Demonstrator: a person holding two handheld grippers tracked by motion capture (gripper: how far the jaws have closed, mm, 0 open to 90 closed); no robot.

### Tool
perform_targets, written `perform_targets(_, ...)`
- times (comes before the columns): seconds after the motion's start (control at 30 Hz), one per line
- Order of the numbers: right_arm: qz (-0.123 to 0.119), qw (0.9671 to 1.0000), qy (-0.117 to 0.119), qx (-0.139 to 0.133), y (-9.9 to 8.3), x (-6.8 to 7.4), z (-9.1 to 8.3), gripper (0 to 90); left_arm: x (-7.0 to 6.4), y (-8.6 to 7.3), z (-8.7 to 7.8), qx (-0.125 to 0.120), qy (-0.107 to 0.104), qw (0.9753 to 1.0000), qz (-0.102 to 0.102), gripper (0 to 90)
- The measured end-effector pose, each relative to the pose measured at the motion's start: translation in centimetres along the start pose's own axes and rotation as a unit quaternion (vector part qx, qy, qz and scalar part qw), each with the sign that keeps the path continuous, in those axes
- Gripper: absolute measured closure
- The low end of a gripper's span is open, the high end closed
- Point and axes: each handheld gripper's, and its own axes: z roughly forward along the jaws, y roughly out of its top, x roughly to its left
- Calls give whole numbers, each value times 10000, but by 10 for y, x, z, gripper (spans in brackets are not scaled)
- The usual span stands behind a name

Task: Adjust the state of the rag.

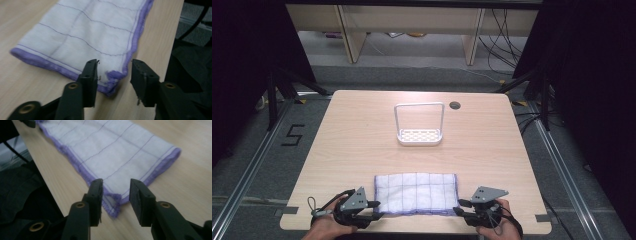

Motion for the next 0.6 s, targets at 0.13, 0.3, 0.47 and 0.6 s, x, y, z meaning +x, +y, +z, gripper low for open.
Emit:
perform_targets(0.13, 361, 9986, -348, -164, 3, -6, -11, 566, 16, 9, -12, -292, 146, 9990, -298, 460)
perform_targets(0.3, 658, 9960, -595, -64, 6, -9, -7, 520, 43, 22, -10, -443, 493, 9960, -594, 415)
perform_targets(0.47, 836, 9946, -610, 84, 8, -6, 3, 499, 67, 30, 6, -267, 646, 9941, -830, 413)
perform_targets(0.6, 860, 9946, -557, 168, 8, 2, 10, 465, 79, 33, 17, -158, 658, 9924, -1028, 407)
